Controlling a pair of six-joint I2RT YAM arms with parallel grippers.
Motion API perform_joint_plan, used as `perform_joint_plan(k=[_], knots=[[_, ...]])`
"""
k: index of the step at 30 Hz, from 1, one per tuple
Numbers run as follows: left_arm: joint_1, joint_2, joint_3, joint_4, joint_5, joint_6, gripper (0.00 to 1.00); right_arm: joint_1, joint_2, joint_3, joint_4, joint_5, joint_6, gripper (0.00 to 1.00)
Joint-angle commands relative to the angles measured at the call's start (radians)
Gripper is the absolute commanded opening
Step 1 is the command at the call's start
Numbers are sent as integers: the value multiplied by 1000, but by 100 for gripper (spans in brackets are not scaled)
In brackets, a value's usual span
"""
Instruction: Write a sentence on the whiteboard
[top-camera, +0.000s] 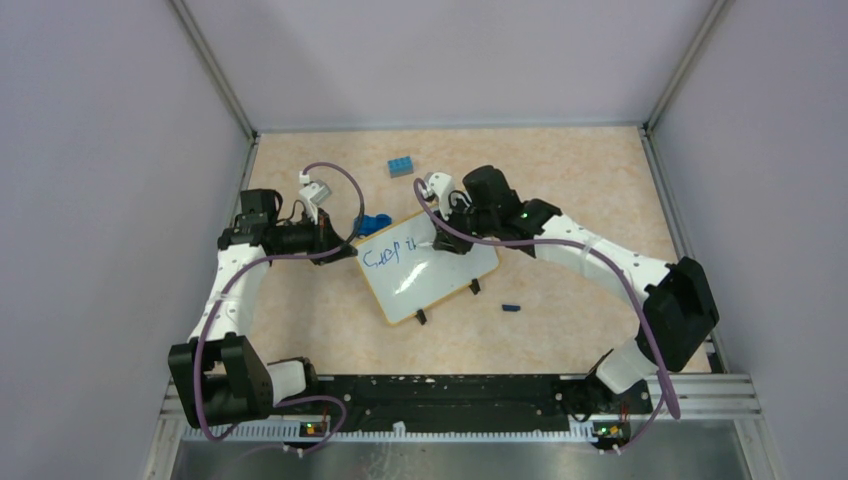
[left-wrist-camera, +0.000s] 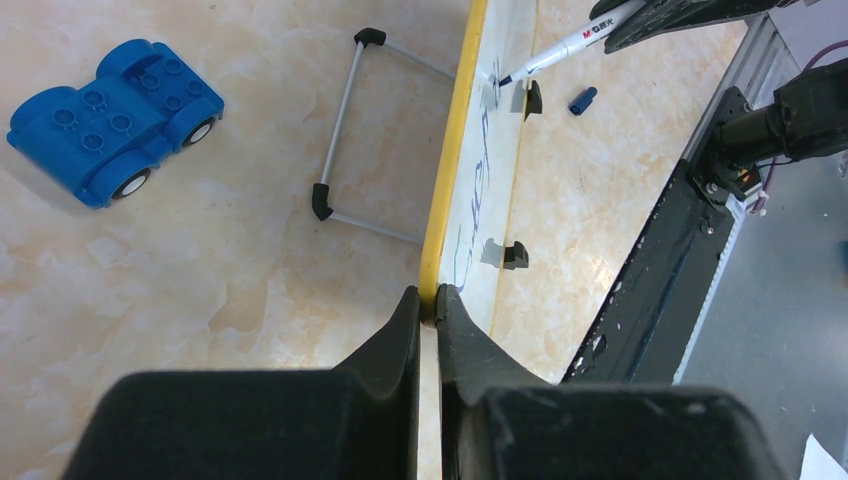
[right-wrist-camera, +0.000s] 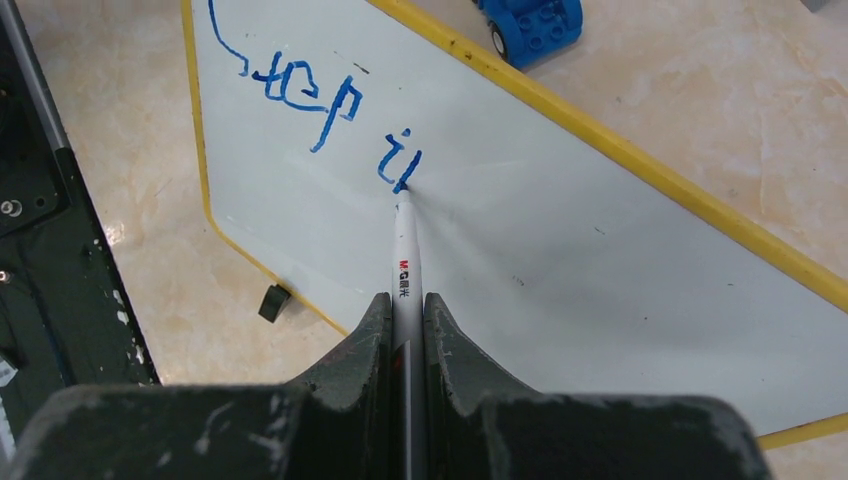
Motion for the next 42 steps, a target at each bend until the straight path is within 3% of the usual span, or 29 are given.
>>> perform_joint_plan(k=[1,32,42], knots=[[-11,-14,-22,-8,-20,21,0,-17,13,68,50,30,-2,0],[-11,-9,-23,-5,-24,22,0,-39,-35,-22,18,-24,-22,0],[-11,-12,-22,-5,-22,17,0,-36,-82,16,16,-44,-11,0]])
